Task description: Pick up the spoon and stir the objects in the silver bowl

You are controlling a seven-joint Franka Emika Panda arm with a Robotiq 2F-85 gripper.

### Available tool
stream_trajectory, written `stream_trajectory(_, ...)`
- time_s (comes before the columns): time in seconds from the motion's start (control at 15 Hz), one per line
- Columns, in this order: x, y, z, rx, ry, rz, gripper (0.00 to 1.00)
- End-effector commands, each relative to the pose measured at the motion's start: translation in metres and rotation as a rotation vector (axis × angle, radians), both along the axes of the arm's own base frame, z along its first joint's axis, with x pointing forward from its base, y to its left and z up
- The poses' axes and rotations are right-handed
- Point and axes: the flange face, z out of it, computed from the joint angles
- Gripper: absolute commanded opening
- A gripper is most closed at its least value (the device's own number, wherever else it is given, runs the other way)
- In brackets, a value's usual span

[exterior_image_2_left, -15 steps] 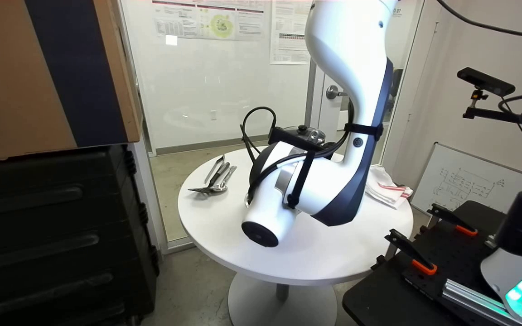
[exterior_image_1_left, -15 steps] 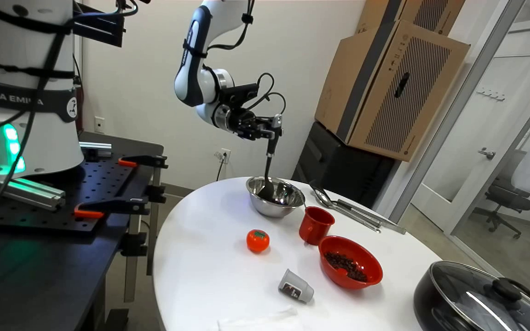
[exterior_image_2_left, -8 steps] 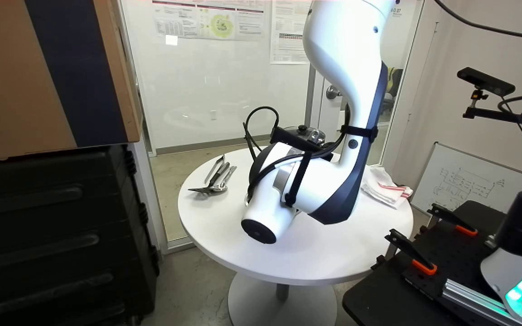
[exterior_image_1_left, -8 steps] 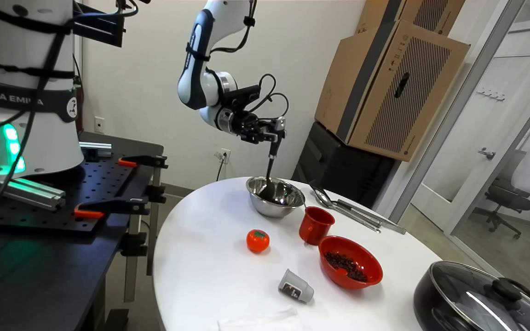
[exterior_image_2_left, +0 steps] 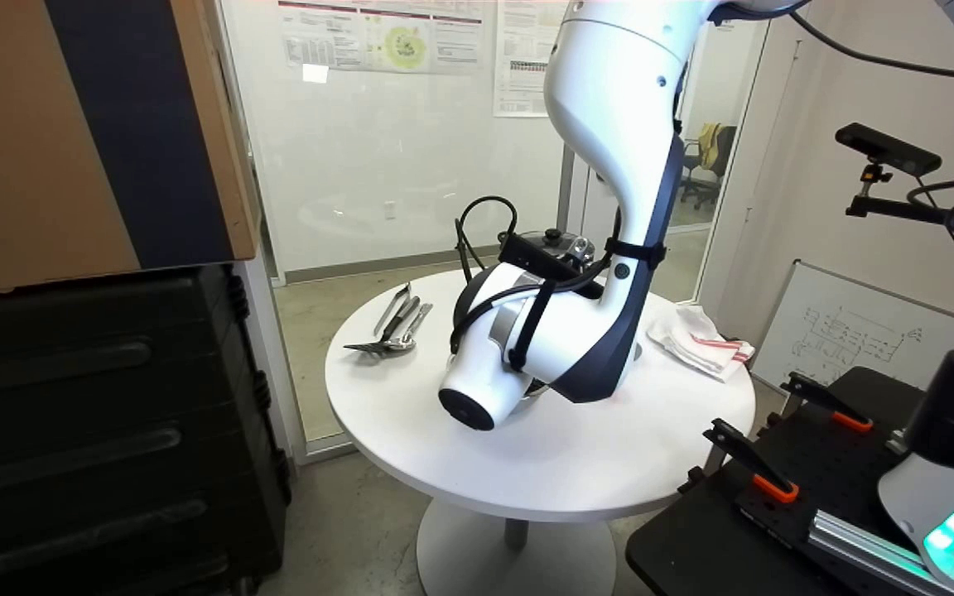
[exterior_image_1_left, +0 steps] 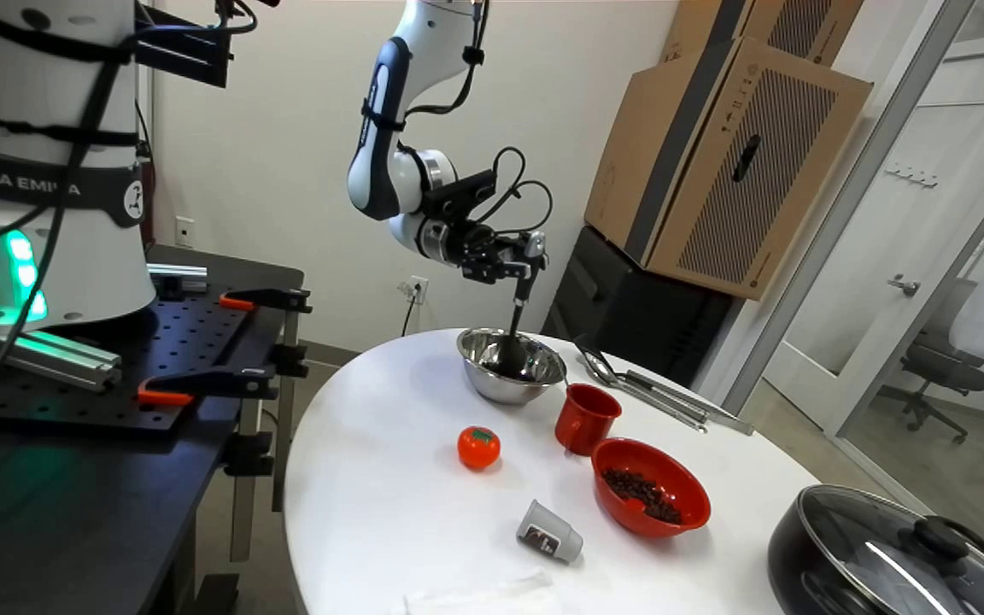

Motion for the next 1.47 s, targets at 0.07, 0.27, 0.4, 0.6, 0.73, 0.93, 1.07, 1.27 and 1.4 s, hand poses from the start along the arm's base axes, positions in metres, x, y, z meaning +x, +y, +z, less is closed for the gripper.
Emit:
stream_trajectory(0.07, 0.012, -0.006, 0.008, -0.027, -0.045, -0.009, 0.1)
stream_trajectory(0.27, 0.008, -0.007, 0.013, -0.042, -0.035, -0.004, 0.1)
stream_trajectory(0.4, 0.002, -0.007, 0.016, -0.053, -0.02, 0.009, 0.1)
stream_trajectory(0.6, -0.011, -0.004, 0.019, -0.071, 0.048, 0.023, 0.1)
stream_trajectory(0.73, -0.02, 0.0, 0.02, -0.074, 0.107, 0.024, 0.1)
stream_trajectory(0.93, -0.028, 0.007, 0.022, -0.076, 0.153, 0.04, 0.1)
stream_trajectory(1.07, -0.032, 0.012, 0.02, -0.064, 0.163, 0.053, 0.1)
stream_trajectory(1.27, -0.033, 0.019, 0.015, -0.031, 0.157, 0.066, 0.1)
stream_trajectory(1.4, -0.032, 0.021, 0.012, -0.013, 0.15, 0.068, 0.1)
